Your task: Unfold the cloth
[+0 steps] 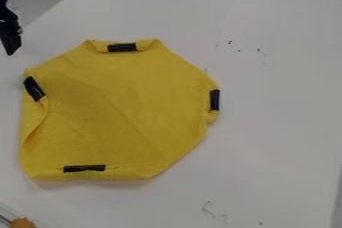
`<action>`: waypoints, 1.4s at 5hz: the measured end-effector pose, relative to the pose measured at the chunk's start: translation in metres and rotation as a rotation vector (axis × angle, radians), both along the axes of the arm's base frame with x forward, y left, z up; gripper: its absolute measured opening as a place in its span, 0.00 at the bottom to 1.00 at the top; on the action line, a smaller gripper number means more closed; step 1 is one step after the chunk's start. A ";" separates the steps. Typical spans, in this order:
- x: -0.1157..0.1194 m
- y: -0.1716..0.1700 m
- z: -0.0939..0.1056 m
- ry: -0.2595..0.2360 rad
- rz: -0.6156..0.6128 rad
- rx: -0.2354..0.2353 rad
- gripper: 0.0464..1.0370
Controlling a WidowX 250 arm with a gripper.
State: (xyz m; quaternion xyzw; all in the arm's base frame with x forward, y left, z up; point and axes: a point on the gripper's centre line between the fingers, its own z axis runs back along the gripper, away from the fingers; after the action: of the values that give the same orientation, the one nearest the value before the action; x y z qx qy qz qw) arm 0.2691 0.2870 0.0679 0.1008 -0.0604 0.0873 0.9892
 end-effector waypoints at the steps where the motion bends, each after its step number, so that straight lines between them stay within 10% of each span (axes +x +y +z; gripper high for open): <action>1: -0.003 -0.004 -0.014 0.023 0.008 -0.028 0.96; 7: -0.026 -0.091 -0.045 0.053 0.124 -0.168 0.96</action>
State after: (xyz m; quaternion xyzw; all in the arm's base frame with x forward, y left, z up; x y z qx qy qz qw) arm 0.2427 0.1959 0.0228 0.0232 -0.0204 0.1505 0.9881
